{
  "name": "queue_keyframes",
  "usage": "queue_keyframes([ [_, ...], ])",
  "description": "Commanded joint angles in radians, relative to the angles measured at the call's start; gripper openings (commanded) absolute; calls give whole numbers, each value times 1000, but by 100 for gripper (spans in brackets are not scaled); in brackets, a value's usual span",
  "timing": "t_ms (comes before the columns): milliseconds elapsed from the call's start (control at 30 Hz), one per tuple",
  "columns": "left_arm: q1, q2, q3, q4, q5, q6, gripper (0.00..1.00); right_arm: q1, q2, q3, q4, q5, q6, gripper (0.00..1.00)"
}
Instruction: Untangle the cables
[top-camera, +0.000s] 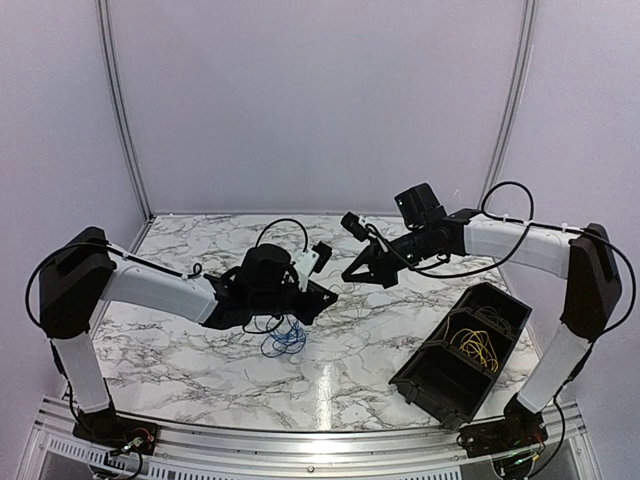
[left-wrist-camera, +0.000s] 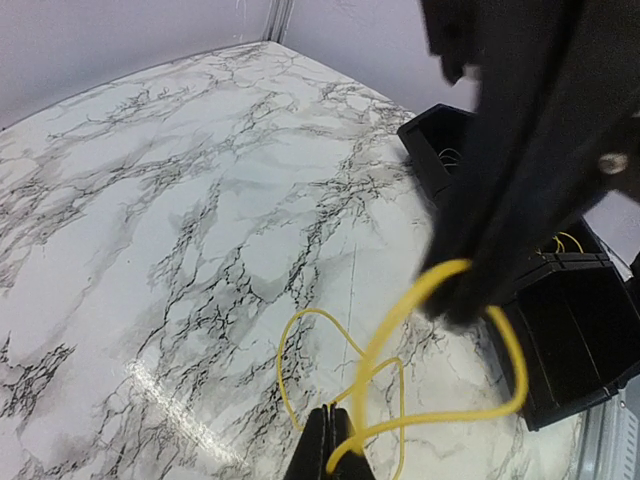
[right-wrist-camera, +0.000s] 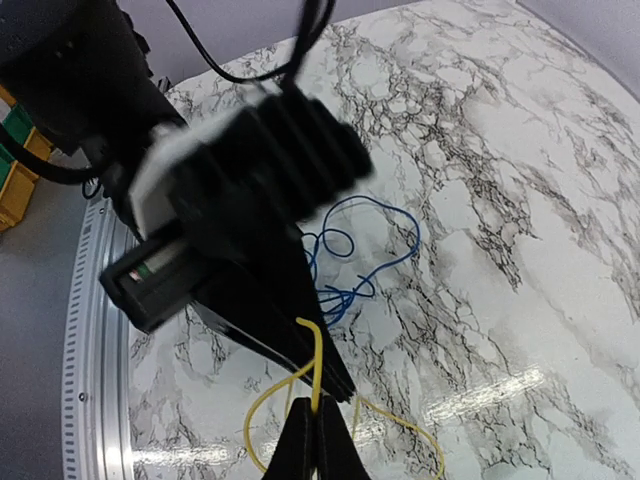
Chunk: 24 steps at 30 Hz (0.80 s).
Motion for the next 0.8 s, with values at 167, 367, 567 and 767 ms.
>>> queue_keyframes([
  [167, -3, 165, 118, 114, 73, -49, 3, -6, -178, 141, -48, -140, 40, 0],
  [367, -3, 203, 102, 175, 85, -87, 3, -9, -223, 192, -76, -190, 52, 0],
  [567, -4, 192, 48, 304, 107, -119, 10, -10, -221, 228, -67, -266, 98, 0],
  [767, -4, 197, 40, 332, 93, -135, 8, -9, -211, 236, -67, -269, 102, 0],
])
